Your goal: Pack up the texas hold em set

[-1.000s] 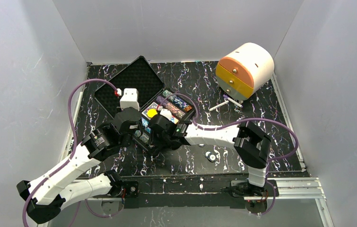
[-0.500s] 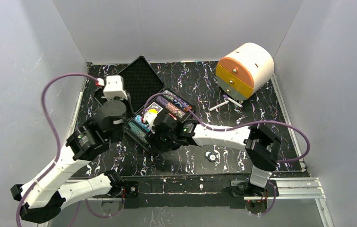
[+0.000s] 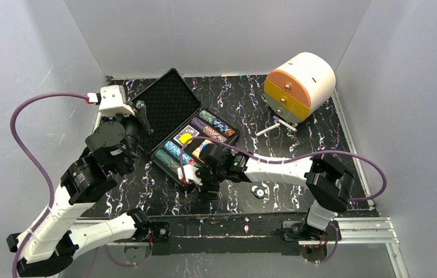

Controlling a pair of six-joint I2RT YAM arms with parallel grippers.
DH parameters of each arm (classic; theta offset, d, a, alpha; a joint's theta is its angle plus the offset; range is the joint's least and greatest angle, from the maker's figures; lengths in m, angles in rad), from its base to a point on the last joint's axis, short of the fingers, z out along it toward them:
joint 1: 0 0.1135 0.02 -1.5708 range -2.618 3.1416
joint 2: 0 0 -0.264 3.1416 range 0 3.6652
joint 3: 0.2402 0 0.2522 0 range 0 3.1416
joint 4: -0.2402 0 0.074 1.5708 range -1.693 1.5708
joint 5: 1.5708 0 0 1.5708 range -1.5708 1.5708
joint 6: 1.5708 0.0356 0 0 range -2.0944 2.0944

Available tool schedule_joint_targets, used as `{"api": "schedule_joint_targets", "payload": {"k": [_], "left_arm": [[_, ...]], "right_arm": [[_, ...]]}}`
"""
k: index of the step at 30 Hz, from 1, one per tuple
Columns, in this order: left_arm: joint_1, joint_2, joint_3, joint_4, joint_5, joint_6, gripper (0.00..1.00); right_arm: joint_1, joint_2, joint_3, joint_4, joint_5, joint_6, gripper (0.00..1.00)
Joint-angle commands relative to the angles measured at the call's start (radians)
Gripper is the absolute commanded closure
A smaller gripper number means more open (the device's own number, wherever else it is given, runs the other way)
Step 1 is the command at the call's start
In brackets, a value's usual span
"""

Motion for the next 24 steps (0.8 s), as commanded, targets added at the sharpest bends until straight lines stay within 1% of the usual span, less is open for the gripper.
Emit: {"api": "schedule_joint_targets", "payload": {"k": [1, 4, 8, 10, 14, 17, 24], "left_arm": [[0.002, 0.002, 0.016, 0.001, -0.017, -0.009, 1.00], [0.002, 0.006, 0.023, 0.001, -0.017, -0.002, 1.00], [0.002, 0.010, 0.035, 0.005, -0.018, 0.010, 1.00], [0.003, 0.012, 0.038, 0.014, -0.013, 0.018, 1.00], [0.002, 0.015, 0.040, 0.035, -0.006, 0.039, 1.00], [0.002, 0.015, 0.041, 0.045, -0.005, 0.052, 1.00], [0.002, 0.005, 0.024, 0.061, -0.009, 0.069, 1.00]], "right_arm": [[-0.019, -0.046, -0.016, 0.110, -0.130, -0.211, 0.26], [-0.024, -0.001, 0.012, 0.073, -0.150, -0.289, 0.27], [-0.023, 0.033, 0.026, 0.123, -0.157, -0.315, 0.26], [-0.023, 0.062, 0.055, 0.110, -0.157, -0.336, 0.26], [-0.023, 0.126, 0.121, 0.069, -0.128, -0.394, 0.26], [-0.023, 0.145, 0.132, 0.103, -0.106, -0.418, 0.26], [-0.023, 0.195, 0.165, 0.062, -0.087, -0.468, 0.26]]}}
